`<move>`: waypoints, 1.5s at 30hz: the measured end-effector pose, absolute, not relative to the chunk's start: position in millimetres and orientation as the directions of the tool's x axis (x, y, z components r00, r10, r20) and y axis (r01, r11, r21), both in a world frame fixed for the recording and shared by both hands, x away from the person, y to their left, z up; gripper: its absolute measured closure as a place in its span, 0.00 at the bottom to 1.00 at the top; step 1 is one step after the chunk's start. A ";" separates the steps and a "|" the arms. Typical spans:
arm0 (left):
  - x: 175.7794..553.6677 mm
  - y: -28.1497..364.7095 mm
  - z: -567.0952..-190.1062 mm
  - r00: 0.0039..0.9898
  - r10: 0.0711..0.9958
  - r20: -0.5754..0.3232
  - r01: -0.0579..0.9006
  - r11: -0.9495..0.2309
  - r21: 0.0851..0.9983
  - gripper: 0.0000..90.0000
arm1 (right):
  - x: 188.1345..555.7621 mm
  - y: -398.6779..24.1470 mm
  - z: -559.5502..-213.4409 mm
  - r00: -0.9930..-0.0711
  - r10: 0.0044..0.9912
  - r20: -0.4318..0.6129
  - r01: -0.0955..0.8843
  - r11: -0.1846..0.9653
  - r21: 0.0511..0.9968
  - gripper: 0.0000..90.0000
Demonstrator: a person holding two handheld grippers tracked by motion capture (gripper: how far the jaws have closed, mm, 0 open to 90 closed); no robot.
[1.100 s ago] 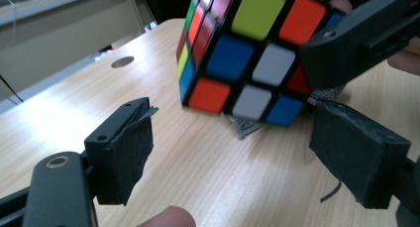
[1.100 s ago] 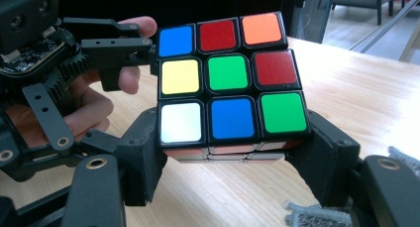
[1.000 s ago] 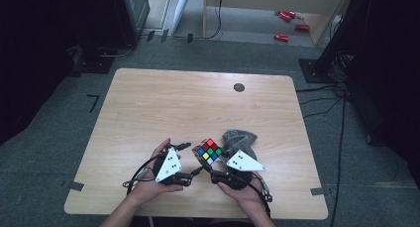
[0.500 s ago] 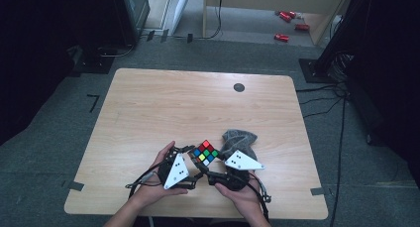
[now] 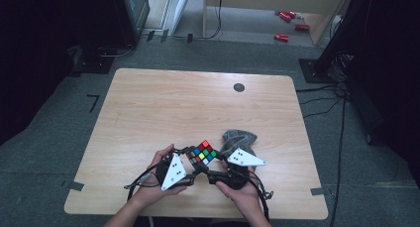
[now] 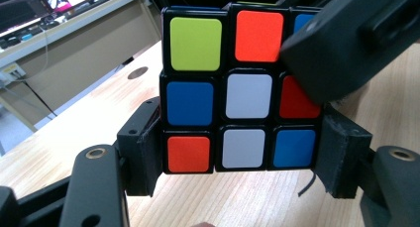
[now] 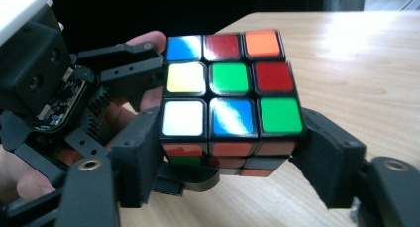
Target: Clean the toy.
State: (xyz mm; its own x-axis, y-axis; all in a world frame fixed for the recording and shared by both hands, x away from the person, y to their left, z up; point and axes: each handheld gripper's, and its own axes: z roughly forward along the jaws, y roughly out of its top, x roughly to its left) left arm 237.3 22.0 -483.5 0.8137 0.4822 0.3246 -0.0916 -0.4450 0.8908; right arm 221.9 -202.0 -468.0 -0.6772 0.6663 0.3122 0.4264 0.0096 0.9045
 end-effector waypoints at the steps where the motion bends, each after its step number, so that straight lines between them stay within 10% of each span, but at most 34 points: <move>1: 237.9 22.6 -483.5 0.811 0.487 0.323 -0.087 -0.446 0.891 0.36 | 221.6 -202.7 -467.3 -0.675 0.670 0.308 0.420 0.007 0.907 0.32; 15: 252.9 41.8 -481.6 0.796 0.571 0.203 0.039 -0.383 0.923 0.38 | 227.7 -236.2 -460.5 -0.592 0.782 0.198 0.327 0.008 0.945 0.29; 28: 257.9 49.6 -480.1 0.805 0.582 0.114 0.116 -0.344 0.932 0.38 | 253.1 -258.8 -504.5 -0.424 0.905 -0.038 0.493 0.266 0.828 0.18; 45: 258.6 50.3 -480.0 0.809 0.581 0.087 0.139 -0.333 0.933 0.38 | 260.8 -270.7 -522.3 -0.344 0.937 -0.060 0.577 0.261 0.774 0.48</move>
State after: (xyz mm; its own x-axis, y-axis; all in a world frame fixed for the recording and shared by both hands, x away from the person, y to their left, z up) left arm 258.6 50.3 -480.0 0.8090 0.5813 0.0869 0.1389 -0.3328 0.9327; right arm 260.8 -270.7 -522.3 -0.3444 0.9369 -0.0597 0.5769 0.2614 0.7738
